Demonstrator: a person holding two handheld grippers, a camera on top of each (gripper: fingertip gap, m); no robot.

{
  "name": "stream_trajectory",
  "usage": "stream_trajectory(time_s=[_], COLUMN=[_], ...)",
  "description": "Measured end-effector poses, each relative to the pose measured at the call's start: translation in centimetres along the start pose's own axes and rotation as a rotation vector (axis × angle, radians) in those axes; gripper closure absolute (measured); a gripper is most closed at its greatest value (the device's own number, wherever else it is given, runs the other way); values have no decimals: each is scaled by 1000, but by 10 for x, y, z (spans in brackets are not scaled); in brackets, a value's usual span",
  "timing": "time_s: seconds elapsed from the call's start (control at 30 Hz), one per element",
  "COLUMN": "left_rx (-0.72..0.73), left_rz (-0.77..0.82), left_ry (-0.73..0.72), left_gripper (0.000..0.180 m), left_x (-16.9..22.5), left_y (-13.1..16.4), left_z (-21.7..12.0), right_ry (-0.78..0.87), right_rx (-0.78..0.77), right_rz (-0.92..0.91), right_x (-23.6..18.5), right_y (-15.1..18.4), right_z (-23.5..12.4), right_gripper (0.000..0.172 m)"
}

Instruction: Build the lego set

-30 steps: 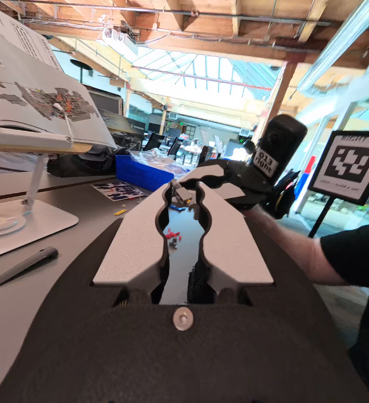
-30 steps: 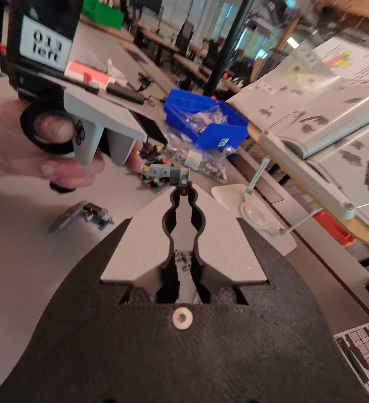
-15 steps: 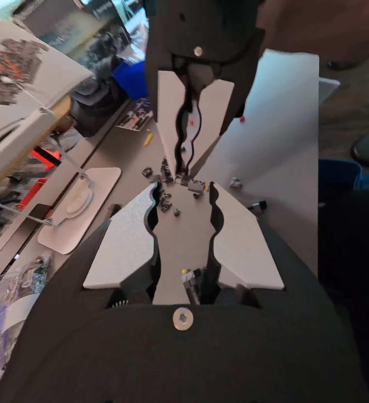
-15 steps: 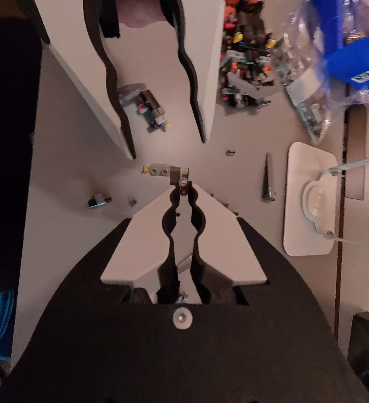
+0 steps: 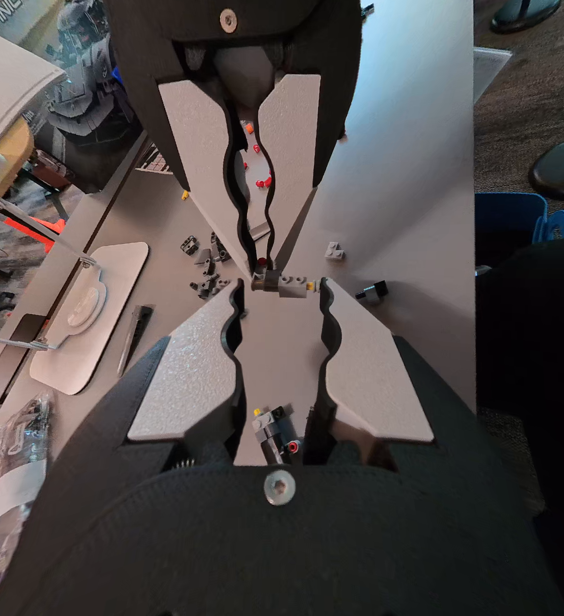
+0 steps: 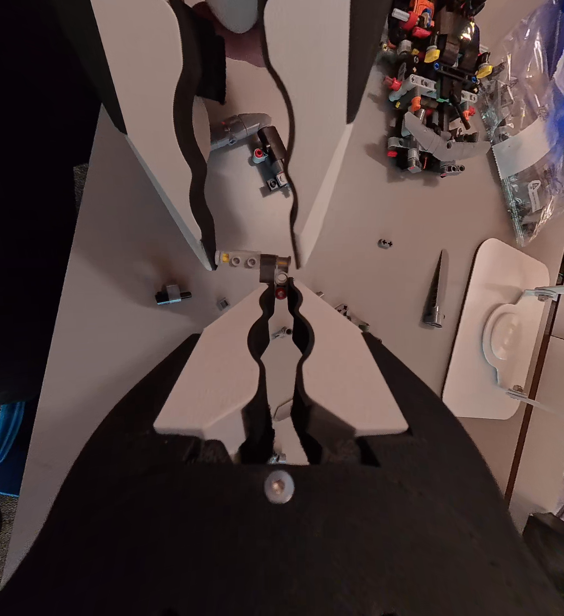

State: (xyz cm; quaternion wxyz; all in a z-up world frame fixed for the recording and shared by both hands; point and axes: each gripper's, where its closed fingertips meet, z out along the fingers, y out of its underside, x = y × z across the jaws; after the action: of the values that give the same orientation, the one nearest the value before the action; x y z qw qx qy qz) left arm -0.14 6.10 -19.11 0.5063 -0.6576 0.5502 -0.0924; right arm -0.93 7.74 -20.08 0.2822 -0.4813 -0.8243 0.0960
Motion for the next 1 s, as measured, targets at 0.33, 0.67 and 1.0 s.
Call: stream_trajectory(time_s=[0.33,0.67,1.0], left_rx=[-128,-187,-197], left_rz=[-7,18,19], left_ry=[54,108,118], left_gripper=[144,146,147], left_x=[25,47,49], left_y=[25,41,42], left_z=[-4,0,-2], right_ry=[-153,-232,-119], right_rx=[-111,-176,-187], right_rz=[0,-2,-20], right_x=[-26,-36,-20], right_y=[18,18,18], right_z=[31,52,39], right_gripper=[167,166,156])
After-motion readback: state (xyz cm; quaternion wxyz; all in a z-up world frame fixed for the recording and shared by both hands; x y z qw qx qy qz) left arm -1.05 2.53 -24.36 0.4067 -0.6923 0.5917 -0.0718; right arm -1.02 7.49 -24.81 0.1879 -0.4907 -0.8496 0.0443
